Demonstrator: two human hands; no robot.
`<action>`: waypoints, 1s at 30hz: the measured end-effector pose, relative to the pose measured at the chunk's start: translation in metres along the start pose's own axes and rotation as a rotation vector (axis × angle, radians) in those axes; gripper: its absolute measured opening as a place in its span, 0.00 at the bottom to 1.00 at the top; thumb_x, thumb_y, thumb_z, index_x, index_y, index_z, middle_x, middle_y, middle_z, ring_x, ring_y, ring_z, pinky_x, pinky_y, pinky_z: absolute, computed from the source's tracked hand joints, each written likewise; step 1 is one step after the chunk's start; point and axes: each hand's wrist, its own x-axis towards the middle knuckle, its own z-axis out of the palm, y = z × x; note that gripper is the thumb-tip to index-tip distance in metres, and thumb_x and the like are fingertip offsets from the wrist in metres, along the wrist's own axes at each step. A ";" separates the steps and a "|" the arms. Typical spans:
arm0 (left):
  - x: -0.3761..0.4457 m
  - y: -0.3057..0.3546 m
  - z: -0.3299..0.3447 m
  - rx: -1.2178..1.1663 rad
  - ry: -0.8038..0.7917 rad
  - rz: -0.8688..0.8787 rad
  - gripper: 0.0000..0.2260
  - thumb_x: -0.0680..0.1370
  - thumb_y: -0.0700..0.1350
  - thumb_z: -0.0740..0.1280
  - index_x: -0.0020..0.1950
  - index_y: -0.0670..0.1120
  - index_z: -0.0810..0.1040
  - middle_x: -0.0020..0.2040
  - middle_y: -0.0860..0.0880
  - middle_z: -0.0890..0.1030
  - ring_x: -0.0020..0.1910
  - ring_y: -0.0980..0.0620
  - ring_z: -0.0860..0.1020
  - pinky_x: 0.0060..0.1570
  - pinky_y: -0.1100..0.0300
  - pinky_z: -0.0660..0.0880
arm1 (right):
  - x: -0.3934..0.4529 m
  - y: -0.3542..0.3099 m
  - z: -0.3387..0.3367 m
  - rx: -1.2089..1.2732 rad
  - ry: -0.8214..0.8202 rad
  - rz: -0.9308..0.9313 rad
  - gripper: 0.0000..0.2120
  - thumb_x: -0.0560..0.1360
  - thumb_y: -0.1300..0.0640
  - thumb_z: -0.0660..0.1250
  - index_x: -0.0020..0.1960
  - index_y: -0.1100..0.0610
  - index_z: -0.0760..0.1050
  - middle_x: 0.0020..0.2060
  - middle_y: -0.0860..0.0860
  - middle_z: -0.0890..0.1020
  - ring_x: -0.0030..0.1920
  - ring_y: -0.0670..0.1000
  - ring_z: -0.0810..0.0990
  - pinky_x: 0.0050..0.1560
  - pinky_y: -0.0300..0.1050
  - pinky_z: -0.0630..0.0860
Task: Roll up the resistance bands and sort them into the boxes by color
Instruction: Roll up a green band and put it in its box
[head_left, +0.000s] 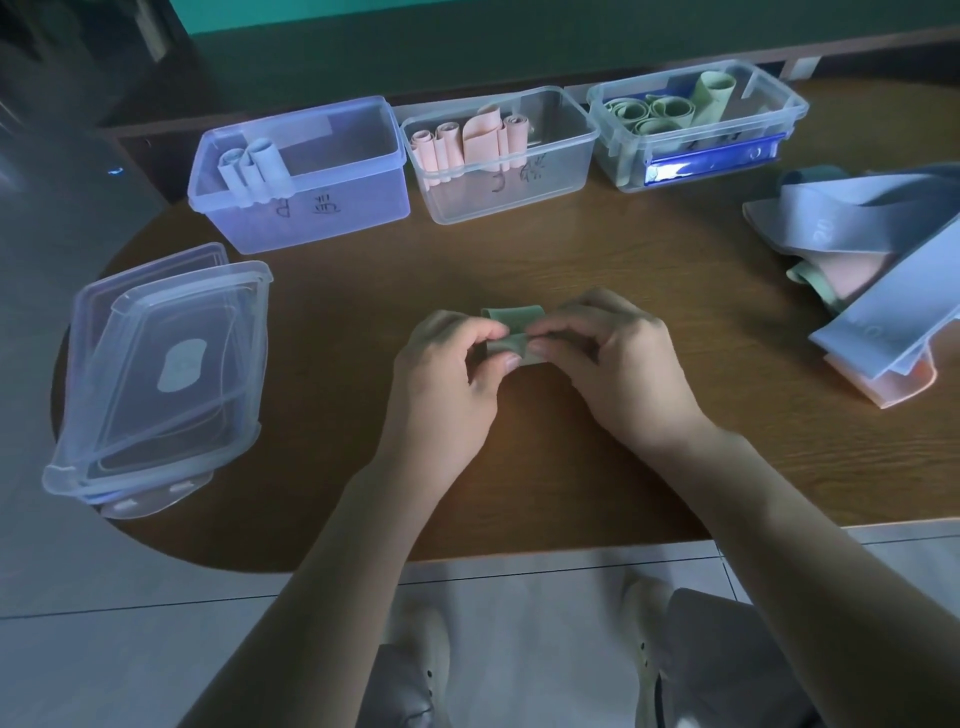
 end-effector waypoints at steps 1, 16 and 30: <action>0.001 0.000 0.001 0.002 0.010 -0.005 0.10 0.76 0.45 0.75 0.56 0.45 0.84 0.52 0.50 0.82 0.50 0.54 0.79 0.49 0.57 0.80 | 0.001 0.001 0.000 0.005 -0.007 -0.001 0.07 0.76 0.59 0.74 0.54 0.58 0.85 0.50 0.51 0.82 0.43 0.37 0.75 0.49 0.24 0.69; 0.008 0.002 0.009 0.086 0.056 0.019 0.13 0.73 0.48 0.78 0.56 0.46 0.85 0.54 0.50 0.82 0.55 0.50 0.77 0.53 0.65 0.69 | 0.009 0.005 0.007 -0.039 0.012 0.045 0.13 0.78 0.55 0.72 0.62 0.56 0.82 0.53 0.52 0.85 0.43 0.42 0.81 0.51 0.42 0.79; 0.025 -0.010 0.020 0.150 0.102 0.101 0.12 0.74 0.40 0.76 0.57 0.42 0.85 0.52 0.42 0.79 0.52 0.42 0.76 0.55 0.68 0.64 | 0.017 0.001 0.011 -0.199 -0.052 0.151 0.13 0.80 0.46 0.67 0.64 0.43 0.80 0.58 0.44 0.79 0.54 0.51 0.81 0.45 0.48 0.78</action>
